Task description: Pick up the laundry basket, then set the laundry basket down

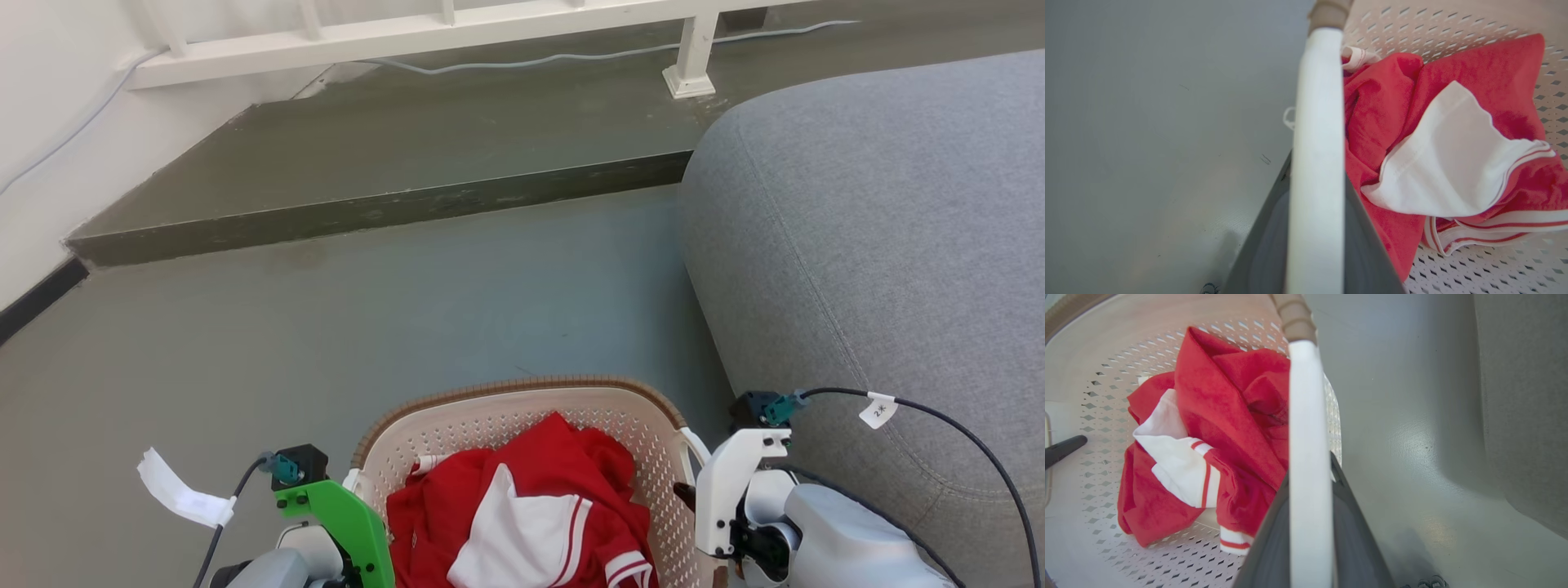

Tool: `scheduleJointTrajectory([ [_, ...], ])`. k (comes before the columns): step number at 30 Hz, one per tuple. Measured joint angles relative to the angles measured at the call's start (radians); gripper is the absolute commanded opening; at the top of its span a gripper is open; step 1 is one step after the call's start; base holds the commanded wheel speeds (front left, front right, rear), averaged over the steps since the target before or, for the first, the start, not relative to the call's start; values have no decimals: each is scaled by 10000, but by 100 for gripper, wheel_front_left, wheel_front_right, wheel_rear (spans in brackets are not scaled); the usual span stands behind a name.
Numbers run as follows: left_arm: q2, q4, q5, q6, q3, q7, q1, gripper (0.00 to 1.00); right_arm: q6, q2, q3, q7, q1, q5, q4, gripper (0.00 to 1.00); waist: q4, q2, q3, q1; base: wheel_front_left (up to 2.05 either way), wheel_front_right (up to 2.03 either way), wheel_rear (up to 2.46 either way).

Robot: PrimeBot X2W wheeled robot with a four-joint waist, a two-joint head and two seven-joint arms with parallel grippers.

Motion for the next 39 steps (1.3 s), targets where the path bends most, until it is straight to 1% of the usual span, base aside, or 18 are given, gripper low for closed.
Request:
scheduleJointTrajectory([
  [7, 10, -140, -59, 138, -13, -240, -35, 0, 0, -38, 25, -15, -182, 69, -23, 0, -44, 0, 265, 1, 0, 0, 0],
  [14, 25, -240, -56, 226, -2, -742, -494, 0, 0, -186, 94, -201, -823, 59, -205, 0, -103, 0, 875, 0, 0, 0, 0],
  [19, 17, -242, -50, 236, 13, -1118, -855, 0, 0, -286, 107, -541, -1174, 52, -334, 0, -166, 0, 1388, 1, 0, 0, 0],
  [21, 13, -253, -48, 305, 42, -1256, -974, 0, 0, -303, 104, -619, -1295, 50, -355, 0, -192, 0, 1604, 1, 0, 0, 0],
  [33, 17, -466, -48, 318, 290, -2080, -2057, 0, 2, -541, 31, -1252, -2366, 21, -562, 0, -273, 0, 3121, 1, 0, 0, 0],
  [39, 19, -598, -48, 318, 334, -2303, -2623, 0, 8, -644, -50, -1812, -2873, -40, -577, 0, -255, 0, 4100, 1, 0, 0, 0],
])
